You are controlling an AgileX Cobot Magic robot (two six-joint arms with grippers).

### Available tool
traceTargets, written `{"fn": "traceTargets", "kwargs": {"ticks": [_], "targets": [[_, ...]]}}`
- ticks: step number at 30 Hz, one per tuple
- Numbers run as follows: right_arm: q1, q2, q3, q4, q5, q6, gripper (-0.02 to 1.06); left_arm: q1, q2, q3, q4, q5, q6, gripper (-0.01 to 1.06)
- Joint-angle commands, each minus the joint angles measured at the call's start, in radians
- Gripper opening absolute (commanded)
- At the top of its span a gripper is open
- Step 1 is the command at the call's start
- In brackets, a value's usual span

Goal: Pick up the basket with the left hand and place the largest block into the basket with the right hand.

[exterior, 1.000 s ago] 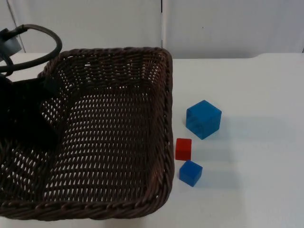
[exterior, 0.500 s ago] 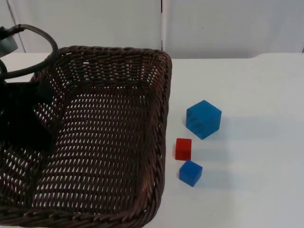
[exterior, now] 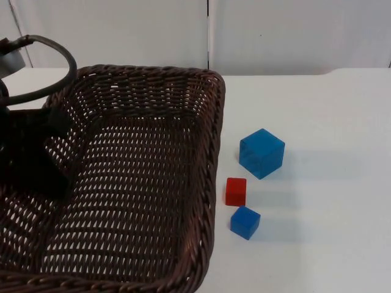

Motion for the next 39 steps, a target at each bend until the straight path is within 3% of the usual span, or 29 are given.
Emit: {"fn": "traceTargets", "kwargs": {"ticks": [1,20,24,32,39], "targets": [[-0.003,-0.003,0.007,0.003,-0.004,-0.004,1.05,-0.002,-0.013,0.000,-0.036,0.009,-0.005,0.00],[-0.003,-0.003,-0.001,0.001,-0.015,-0.004,1.05,-0.002,-0.013,0.000,-0.021,0.007,0.004,0.00],[-0.003,0.031,-0.029,0.001,-0.070,-0.004,1.05,-0.002,-0.013,0.000,-0.021,0.007,0.004,0.00],[-0.003,0.280,-0.129,-0.004,-0.163,-0.094,1.05,-0.002,-0.013,0.000,-0.019,0.007,0.004,0.00],[-0.003,0.469,-0.212,0.003,-0.211,-0.099,1.05,-0.002,-0.013,0.000,-0.008,0.007,0.004,0.00]]}}
